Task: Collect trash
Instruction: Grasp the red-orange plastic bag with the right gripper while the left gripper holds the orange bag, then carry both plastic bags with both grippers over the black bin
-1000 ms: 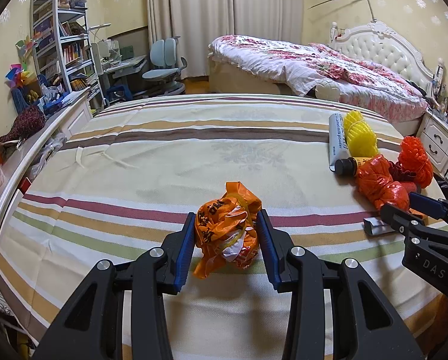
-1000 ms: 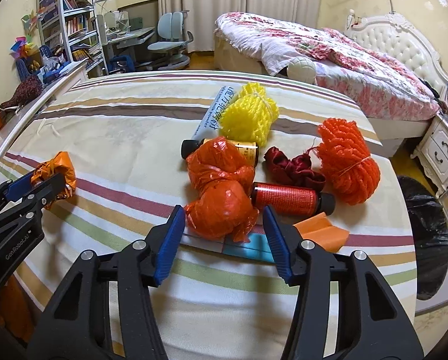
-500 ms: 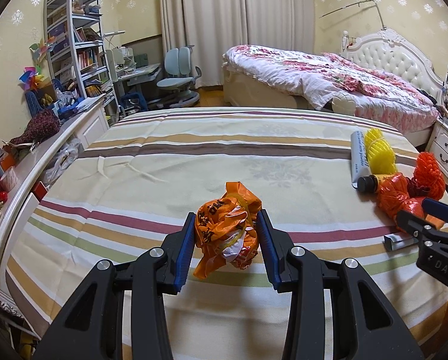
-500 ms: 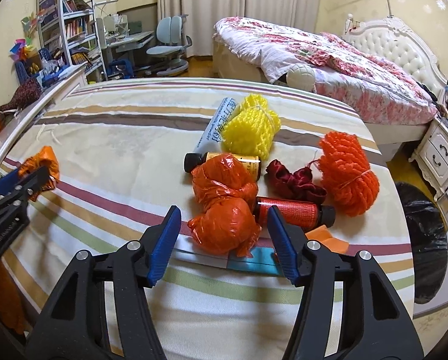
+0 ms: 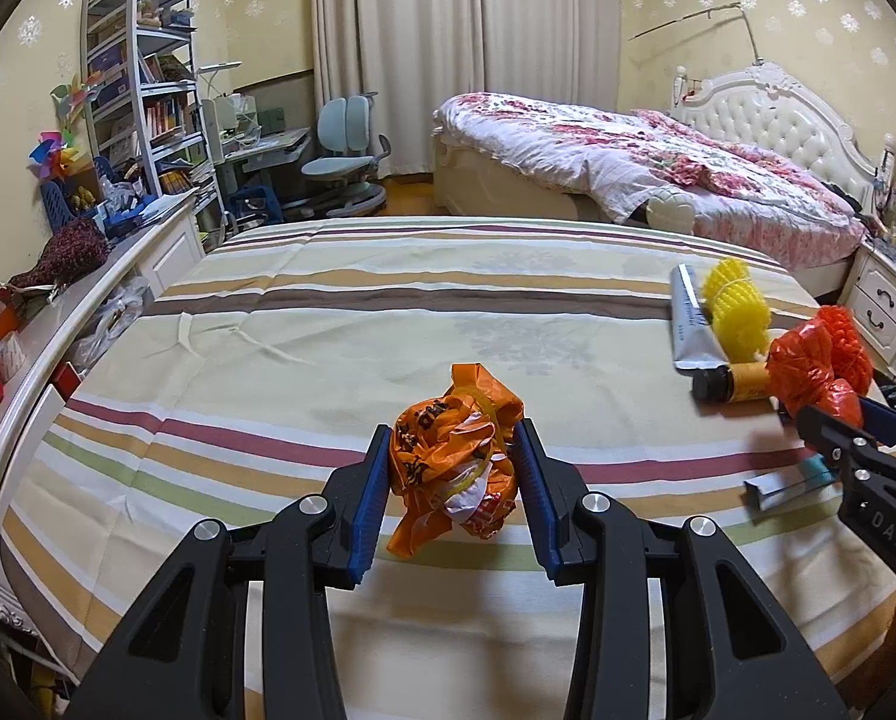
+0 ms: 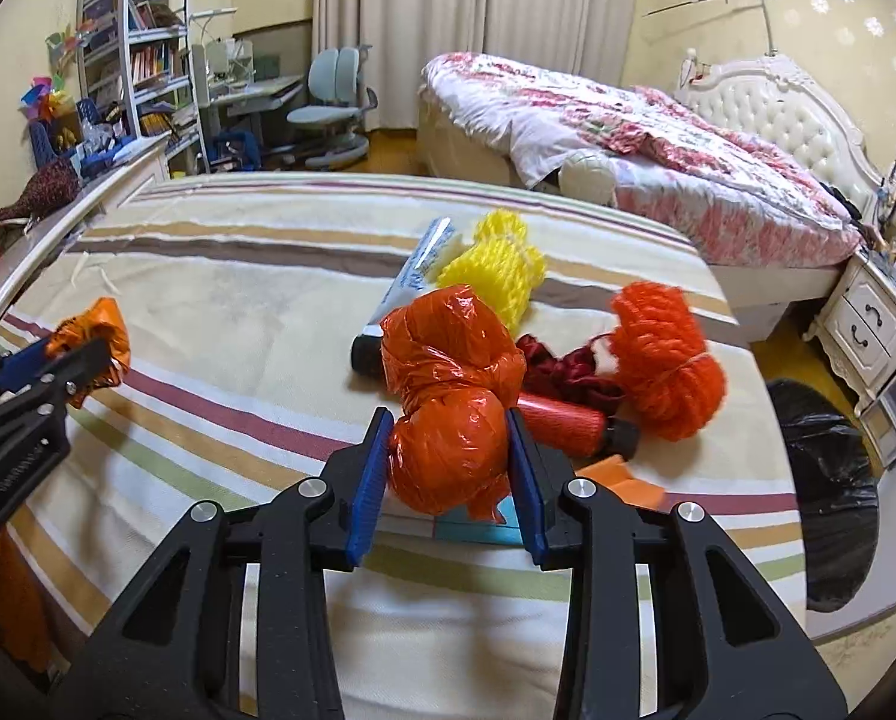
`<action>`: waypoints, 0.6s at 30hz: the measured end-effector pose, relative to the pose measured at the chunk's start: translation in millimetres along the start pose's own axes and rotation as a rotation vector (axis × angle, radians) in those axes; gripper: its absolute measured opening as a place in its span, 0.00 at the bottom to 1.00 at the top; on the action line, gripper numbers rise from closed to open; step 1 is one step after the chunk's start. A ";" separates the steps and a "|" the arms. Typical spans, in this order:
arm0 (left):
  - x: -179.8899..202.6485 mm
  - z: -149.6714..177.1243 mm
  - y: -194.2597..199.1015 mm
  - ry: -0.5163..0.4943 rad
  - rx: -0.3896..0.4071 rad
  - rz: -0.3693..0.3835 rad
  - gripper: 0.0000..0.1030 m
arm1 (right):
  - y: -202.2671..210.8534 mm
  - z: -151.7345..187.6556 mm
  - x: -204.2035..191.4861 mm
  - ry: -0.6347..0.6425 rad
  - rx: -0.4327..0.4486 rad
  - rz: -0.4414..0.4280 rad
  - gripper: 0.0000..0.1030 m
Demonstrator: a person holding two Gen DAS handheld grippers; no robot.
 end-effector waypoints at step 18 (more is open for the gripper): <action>139.6 7.1 30.1 -0.138 0.023 0.235 0.40 | 74.4 59.3 166.4 -0.256 0.054 0.240 0.35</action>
Point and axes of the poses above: each gripper's, at about its wrist camera, not at the fingertips, and y roughly against the way its jaws point, x to its right, z to its underside, the point moved 10 cm from there along -y, roughly the way its jaws point, and after that the axes turned 10 degrees about y, right-handed, at the moved point
